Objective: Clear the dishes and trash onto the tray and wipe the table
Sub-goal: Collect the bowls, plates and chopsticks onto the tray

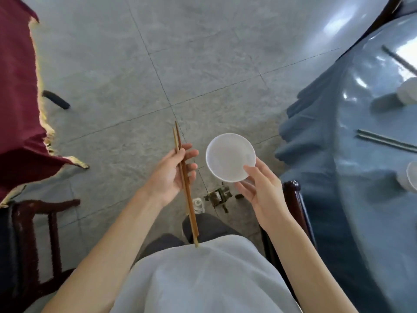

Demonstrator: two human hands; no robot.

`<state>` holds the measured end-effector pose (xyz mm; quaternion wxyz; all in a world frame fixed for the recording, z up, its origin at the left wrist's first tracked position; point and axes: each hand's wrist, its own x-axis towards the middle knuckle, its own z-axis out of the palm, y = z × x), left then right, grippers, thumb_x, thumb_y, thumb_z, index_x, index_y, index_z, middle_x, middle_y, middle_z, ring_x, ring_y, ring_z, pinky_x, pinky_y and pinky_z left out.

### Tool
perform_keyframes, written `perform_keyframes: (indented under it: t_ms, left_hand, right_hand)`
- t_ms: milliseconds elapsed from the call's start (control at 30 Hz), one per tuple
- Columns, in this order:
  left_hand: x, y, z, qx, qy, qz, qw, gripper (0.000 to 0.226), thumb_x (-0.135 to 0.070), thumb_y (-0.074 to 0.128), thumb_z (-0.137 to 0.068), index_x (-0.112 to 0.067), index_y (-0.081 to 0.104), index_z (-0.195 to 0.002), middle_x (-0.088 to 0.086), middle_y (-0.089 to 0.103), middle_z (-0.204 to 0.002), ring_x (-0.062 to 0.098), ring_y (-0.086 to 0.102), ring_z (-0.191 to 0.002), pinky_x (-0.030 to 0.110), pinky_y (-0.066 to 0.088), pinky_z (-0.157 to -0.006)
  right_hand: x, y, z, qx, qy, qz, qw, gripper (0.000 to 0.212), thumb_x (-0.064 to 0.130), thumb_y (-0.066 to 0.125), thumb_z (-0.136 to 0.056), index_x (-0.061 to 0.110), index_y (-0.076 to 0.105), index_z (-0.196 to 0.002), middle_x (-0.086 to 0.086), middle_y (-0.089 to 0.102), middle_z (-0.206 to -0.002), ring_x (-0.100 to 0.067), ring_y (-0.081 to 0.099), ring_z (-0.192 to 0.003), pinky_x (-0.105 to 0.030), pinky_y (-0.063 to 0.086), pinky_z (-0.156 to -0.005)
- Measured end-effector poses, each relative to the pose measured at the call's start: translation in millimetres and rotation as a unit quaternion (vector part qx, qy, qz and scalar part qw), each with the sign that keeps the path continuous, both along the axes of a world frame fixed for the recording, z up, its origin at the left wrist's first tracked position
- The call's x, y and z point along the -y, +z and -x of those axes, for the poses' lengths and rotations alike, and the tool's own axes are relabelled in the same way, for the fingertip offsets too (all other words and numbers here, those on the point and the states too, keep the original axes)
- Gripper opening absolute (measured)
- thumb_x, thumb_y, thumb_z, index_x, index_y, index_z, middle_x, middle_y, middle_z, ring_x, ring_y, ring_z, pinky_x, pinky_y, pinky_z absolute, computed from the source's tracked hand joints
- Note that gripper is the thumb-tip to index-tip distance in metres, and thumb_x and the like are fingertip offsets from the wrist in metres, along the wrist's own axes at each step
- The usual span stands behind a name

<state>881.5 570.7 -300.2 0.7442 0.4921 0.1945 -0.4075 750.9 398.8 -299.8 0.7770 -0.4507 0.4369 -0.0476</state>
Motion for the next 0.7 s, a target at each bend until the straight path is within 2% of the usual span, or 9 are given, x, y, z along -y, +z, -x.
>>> perform_keyframes:
  t_ms: [67, 267, 400, 500, 567, 700]
  left_hand:
    - [24, 3, -41, 0.008, -0.031, 0.007, 0.999, 0.021, -0.019, 0.042, -0.108, -0.014, 0.061, -0.117, -0.003, 0.075, -0.086, 0.010, 0.064, -0.061, 0.024, 0.054, -0.051]
    - [98, 3, -134, -0.004, -0.117, 0.017, 0.993, 0.024, -0.019, 0.043, -0.108, -0.015, 0.062, -0.122, -0.002, 0.075, -0.091, 0.011, 0.065, -0.064, 0.025, 0.056, -0.055]
    - [170, -4, -193, 0.000, -0.197, 0.005, 0.980, 0.026, -0.020, 0.044, -0.108, -0.015, 0.061, -0.127, -0.002, 0.072, -0.088, 0.011, 0.063, -0.064, 0.025, 0.057, -0.056]
    - [233, -5, -227, 0.004, -0.278, 0.005, 0.960, 0.031, -0.017, 0.043, -0.108, -0.012, 0.057, -0.135, -0.001, 0.070, -0.089, 0.010, 0.062, -0.064, 0.026, 0.057, -0.057]
    - [274, 0, -240, 0.004, -0.336, 0.008, 0.942, 0.034, -0.011, 0.042, -0.107, -0.010, 0.054, -0.139, 0.001, 0.069, -0.092, 0.011, 0.062, -0.066, 0.026, 0.058, -0.058]
    - [349, 16, -241, 0.016, -0.438, 0.013, 0.899, 0.037, -0.001, 0.037, -0.105, -0.007, 0.052, -0.138, 0.007, 0.065, -0.102, 0.015, 0.060, -0.074, 0.027, 0.059, -0.069]
  right_hand:
    - [15, 5, -28, -0.004, -0.017, 0.011, 1.000, 0.037, 0.014, 0.066, -0.100, 0.024, 0.068, -0.135, -0.001, 0.077, -0.119, -0.024, 0.077, -0.104, -0.031, 0.063, -0.084]
    - [64, 12, -79, -0.008, -0.118, 0.026, 0.993, 0.038, 0.013, 0.066, -0.100, 0.025, 0.067, -0.136, 0.005, 0.079, -0.112, -0.024, 0.076, -0.104, -0.040, 0.062, -0.092]
    - [98, 4, -110, -0.030, -0.207, 0.034, 0.977, 0.035, 0.017, 0.067, -0.100, 0.029, 0.069, -0.133, 0.004, 0.076, -0.121, -0.024, 0.075, -0.108, -0.039, 0.061, -0.095]
    - [121, 7, -126, -0.043, -0.293, 0.038, 0.954, 0.034, 0.020, 0.068, -0.100, 0.030, 0.069, -0.132, 0.002, 0.073, -0.125, -0.025, 0.073, -0.110, -0.034, 0.062, -0.088]
    - [134, 15, -132, -0.047, -0.351, 0.039, 0.934, 0.032, 0.021, 0.067, -0.100, 0.030, 0.070, -0.130, 0.003, 0.073, -0.125, -0.025, 0.072, -0.111, -0.033, 0.062, -0.089]
    - [157, 30, -126, -0.050, -0.467, 0.025, 0.883, 0.030, 0.021, 0.066, -0.100, 0.031, 0.072, -0.127, 0.005, 0.075, -0.121, -0.024, 0.074, -0.108, -0.031, 0.062, -0.086]
